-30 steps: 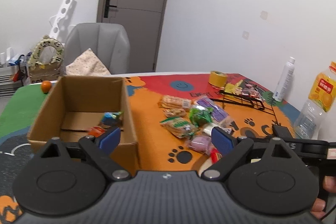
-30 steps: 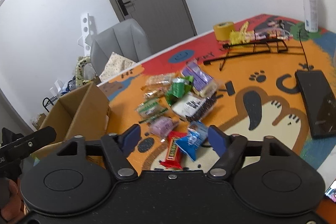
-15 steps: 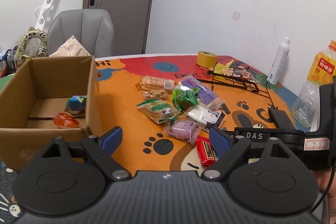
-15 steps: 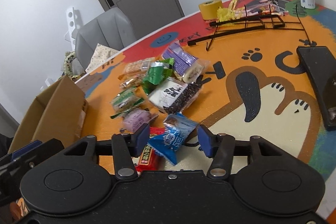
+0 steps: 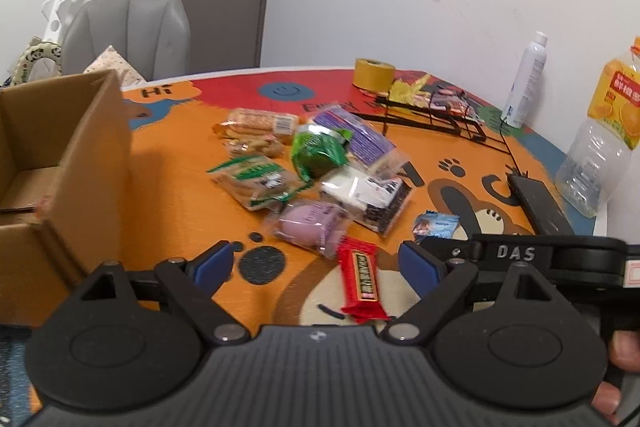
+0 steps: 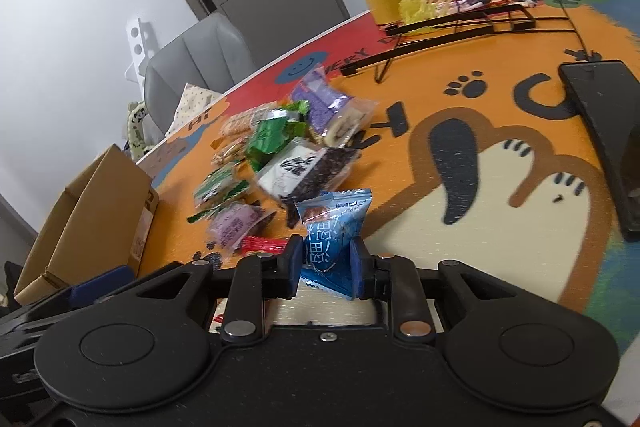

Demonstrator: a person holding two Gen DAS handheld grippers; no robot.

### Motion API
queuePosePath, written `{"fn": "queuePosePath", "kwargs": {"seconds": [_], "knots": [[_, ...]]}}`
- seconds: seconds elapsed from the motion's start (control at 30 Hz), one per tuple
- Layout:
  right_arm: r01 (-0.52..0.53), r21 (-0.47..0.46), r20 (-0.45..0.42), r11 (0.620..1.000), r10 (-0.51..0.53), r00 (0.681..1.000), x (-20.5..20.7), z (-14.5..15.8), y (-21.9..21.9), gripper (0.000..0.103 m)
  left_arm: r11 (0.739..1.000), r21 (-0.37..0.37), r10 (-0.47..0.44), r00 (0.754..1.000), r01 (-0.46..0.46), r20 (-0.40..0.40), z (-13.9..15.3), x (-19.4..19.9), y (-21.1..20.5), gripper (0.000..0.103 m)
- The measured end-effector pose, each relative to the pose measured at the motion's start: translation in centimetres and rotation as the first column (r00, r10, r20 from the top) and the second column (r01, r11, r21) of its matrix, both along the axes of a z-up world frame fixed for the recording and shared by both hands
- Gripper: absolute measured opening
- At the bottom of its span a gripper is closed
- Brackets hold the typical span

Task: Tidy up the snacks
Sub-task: 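Grasp the red snack bar with the left tool while the right tool grasps the blue candy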

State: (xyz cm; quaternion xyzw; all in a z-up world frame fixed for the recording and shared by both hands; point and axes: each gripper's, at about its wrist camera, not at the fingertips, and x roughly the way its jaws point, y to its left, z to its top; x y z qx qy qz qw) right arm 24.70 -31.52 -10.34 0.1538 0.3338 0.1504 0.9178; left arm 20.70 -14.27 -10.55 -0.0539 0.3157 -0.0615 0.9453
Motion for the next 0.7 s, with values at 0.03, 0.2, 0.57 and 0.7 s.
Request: {"fn": "queuePosePath", "kwargs": {"seconds": [0.03, 0.2, 0.57, 0.7], "knots": [[0.007, 0.001, -0.001, 1.000, -0.007, 1.000, 0.0, 0.0, -0.3, 0.023, 1.000, 0.001, -0.007, 1.000, 0.007, -0.004, -0.2, 0.2, -0.3, 0.089], [0.037, -0.001, -0.001, 0.999, -0.037, 0.999, -0.2, 0.1, -1.5, 0.023, 0.999, 0.011, -0.031, 0.999, 0.032, -0.020, -1.2, 1.2, -1.6, 0.086], [0.038, -0.021, 0.011, 0.999, -0.038, 0.999, -0.3, -0.1, -1.3, 0.023, 0.997, 0.049, -0.054, 0.997, 0.057, -0.052, -3.0, 2.2, -2.7, 0.056], [0.039, -0.028, 0.008, 0.999, -0.039, 0.999, -0.2, 0.1, -0.9, 0.023, 0.997, 0.061, -0.052, 0.997, 0.056, -0.054, -2.9, 2.2, -2.5, 0.020]]}}
